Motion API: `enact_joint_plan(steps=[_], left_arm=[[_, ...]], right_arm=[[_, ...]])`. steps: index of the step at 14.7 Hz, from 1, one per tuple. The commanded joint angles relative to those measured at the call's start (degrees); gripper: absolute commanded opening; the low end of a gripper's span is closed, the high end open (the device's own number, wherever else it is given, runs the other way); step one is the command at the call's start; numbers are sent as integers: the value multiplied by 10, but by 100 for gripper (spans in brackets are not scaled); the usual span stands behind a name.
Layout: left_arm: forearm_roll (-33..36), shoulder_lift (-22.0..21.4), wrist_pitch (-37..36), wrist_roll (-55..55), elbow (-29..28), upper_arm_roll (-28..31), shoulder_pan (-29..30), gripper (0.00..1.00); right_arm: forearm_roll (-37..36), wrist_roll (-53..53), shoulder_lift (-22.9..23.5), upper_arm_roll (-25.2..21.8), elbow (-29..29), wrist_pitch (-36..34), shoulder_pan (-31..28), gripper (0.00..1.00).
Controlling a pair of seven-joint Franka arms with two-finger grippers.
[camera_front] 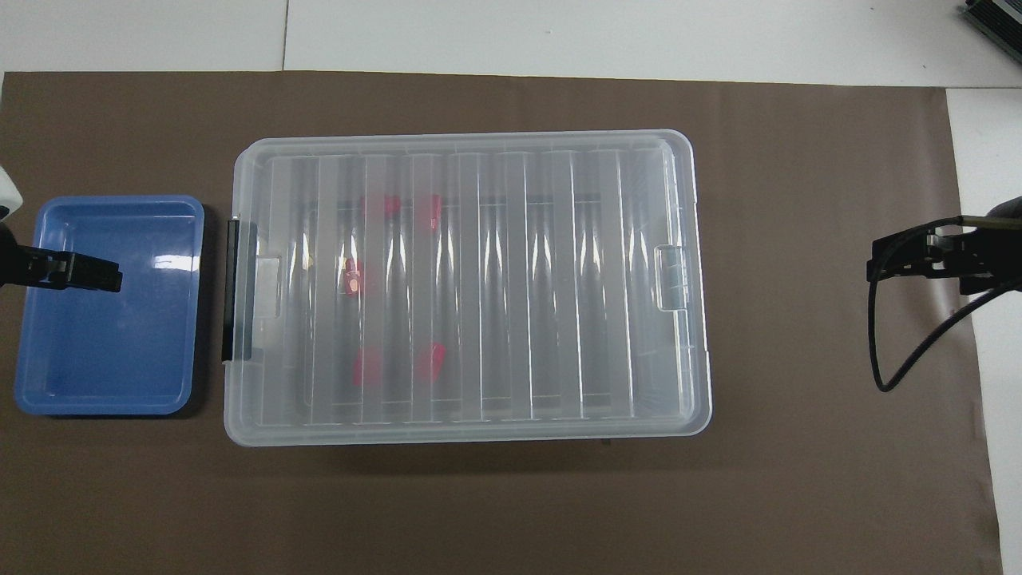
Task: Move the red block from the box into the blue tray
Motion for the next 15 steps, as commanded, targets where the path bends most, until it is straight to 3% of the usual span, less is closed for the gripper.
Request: enact_joint_plan(steps=[1, 7, 15], left_arm=[[-7, -7, -9, 6, -2, 3, -1, 100], [-7, -7, -9, 6, -2, 3, -1, 100], [-7, -7, -9, 6, -2, 3, -1, 100]], right_arm=[[-3, -10, -4, 2, -6, -5, -2, 100], [-3, -9, -11, 3, -26, 20, 6, 98], [-3, 73, 2, 3, -98, 167, 61, 95]])
